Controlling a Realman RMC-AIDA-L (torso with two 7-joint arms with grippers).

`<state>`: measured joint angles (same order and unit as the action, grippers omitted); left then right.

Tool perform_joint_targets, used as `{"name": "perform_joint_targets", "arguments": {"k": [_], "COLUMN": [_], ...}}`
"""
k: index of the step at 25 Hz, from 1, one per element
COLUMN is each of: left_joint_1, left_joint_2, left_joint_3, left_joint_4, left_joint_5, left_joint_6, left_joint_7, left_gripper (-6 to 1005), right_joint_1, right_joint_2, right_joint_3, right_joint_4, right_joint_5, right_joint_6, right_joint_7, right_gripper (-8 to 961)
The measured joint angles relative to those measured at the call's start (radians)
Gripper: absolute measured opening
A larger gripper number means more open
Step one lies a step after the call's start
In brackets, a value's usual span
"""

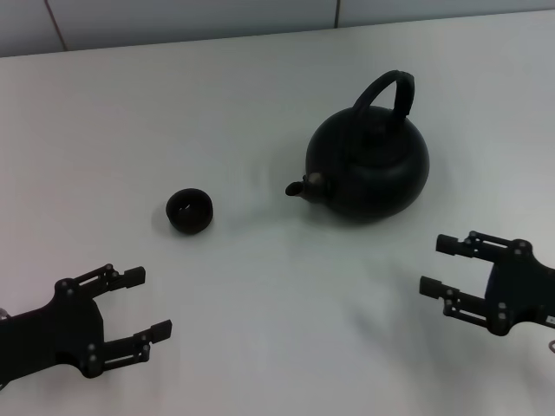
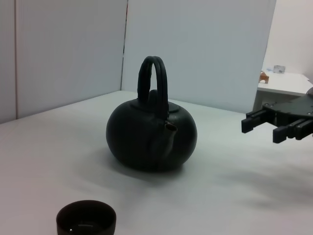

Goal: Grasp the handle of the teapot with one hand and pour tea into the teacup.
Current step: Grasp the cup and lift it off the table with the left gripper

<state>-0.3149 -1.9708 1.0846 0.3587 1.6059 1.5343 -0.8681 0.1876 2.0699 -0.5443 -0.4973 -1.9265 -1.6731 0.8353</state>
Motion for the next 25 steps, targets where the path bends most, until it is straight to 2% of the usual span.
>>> {"name": "perform_joint_targets", "arguments": {"k": [4,20,23,24,25], "left_joint_1": [-0.001,-0.001,0.003,0.004,0.004], "left_joint_2": [0.001,-0.001,-0.013,-0.034,-0.034], "left_joint_3": [0.002,-0.002,-0.051,-0.141,-0.141], "left_joint_4": [0.006,0.018,0.017,0.017,0.017], "left_joint_5": [0.000,0.001,-0.006,-0.009,-0.009], "left_joint_6": [0.006,0.009,0.006,-0.003,-0.003], "left_joint_7": [-0.001,-0.012,-0.012,-0.008,-0.008], "left_gripper": [812,811,811,811,811], "right_joint_1": [0.022,0.022,0.021,0.021,0.021], "right_joint_2": [0.003,0.005,0.005,0.005,0.005], "right_joint_3": [-0.001,0.006,0.009,0.010,0.013], "right_joint_4": [0.003,0.005,0.013,0.016,0.018], "right_joint_5": [-0.037,-0.036,-0.033,-0.031,-0.029], "right_joint_6": [0.025,0.019,0.018,0.018,0.018], "right_joint_7": [0.002,0.007,0.005,0.004,0.004], "right_gripper": [625,619,619,619,619]}}
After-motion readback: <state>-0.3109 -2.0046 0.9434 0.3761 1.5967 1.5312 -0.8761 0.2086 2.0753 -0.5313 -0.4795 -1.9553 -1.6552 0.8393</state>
